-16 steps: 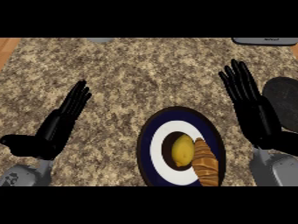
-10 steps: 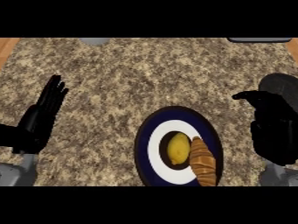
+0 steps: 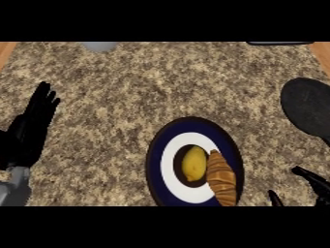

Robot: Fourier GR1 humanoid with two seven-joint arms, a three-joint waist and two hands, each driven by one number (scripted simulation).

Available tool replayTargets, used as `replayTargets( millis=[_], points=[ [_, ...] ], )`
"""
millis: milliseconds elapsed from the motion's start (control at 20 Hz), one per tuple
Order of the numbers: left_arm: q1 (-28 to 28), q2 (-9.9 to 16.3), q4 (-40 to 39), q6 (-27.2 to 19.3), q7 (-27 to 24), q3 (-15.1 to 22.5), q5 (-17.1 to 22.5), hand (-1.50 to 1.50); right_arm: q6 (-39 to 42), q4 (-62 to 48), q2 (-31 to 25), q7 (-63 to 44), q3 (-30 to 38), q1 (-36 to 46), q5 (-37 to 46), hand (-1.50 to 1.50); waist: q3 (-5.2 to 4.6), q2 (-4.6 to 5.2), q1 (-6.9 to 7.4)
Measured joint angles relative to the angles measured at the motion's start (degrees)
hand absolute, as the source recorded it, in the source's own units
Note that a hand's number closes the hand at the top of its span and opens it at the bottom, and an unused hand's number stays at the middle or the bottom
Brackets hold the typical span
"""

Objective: Pick the lemon from the plate and place it in the pan

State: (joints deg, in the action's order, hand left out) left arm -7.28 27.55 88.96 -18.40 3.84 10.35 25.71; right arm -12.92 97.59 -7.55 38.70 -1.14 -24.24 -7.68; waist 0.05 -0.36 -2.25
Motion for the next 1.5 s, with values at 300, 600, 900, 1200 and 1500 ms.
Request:
replayTargets(
  millis=[300, 600, 900, 1200, 1500],
  points=[
    [-1.56, -0.84, -0.61, 0.29, 1.72, -0.22, -1.14, 0.00, -3.57, 5.06, -1.89, 3.11, -1.03, -8.95, 8.44, -1.50, -0.06, 0.23, 1.18],
    [-1.82, -1.97, -0.90, 1.01, 1.34, -0.20, -2.52, 0.00, -5.55, 14.11, -7.10, -10.14, -3.69, -9.58, 19.52, -1.50, -0.17, 0.42, 2.08],
    [-2.85, -2.48, -0.54, 1.16, 3.15, -0.51, -2.73, 0.00, -2.87, 20.52, -12.44, -29.17, -6.57, -5.21, 32.20, -1.50, -0.20, 0.52, 2.73],
    [-3.71, -3.14, -0.50, 1.28, 4.04, -0.36, -3.35, 0.00, 7.91, 22.04, -16.94, -45.24, -12.22, 0.06, 39.70, -1.50, -0.21, 0.63, 3.31],
    [-3.01, -3.04, 0.35, 2.51, 5.18, -2.13, -3.57, 0.00, 16.31, 23.88, -15.55, -57.46, -20.67, 4.94, 46.57, -1.50, -0.12, 0.43, 2.76]
  ],
)
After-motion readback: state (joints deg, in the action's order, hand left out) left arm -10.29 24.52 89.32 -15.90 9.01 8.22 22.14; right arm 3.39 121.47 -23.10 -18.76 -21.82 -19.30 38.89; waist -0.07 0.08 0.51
